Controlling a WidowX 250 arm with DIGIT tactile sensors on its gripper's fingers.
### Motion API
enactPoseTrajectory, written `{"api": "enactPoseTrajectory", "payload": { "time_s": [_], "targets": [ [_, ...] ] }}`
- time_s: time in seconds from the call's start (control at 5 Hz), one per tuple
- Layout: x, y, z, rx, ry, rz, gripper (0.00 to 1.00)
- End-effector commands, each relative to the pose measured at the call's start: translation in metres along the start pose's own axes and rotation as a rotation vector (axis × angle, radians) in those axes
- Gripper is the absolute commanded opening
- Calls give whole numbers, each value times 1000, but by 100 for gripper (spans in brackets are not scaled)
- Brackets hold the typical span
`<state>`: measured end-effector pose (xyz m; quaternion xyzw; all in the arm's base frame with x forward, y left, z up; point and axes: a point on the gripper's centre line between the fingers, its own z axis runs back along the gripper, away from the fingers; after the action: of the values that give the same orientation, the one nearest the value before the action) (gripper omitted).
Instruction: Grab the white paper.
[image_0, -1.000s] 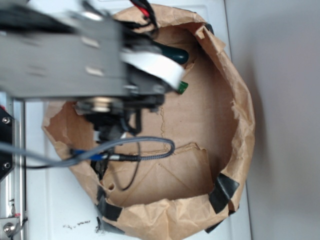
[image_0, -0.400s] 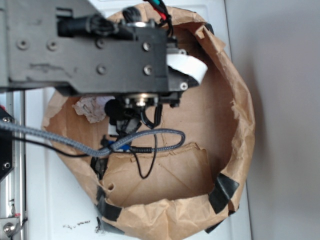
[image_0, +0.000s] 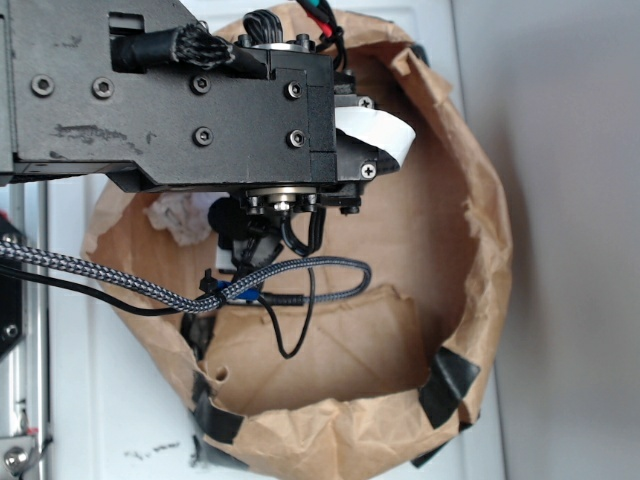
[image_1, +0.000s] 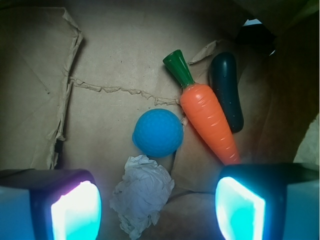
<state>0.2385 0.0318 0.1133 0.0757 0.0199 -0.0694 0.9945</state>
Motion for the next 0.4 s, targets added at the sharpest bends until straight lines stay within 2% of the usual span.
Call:
{"api": "enactPoseTrajectory", "payload": {
  "time_s": [0.0, 0.2],
  "targets": [
    [0, 4, -25, -71, 20, -41, 100],
    [-4, 2, -39, -133, 20, -28, 100]
  ]
}}
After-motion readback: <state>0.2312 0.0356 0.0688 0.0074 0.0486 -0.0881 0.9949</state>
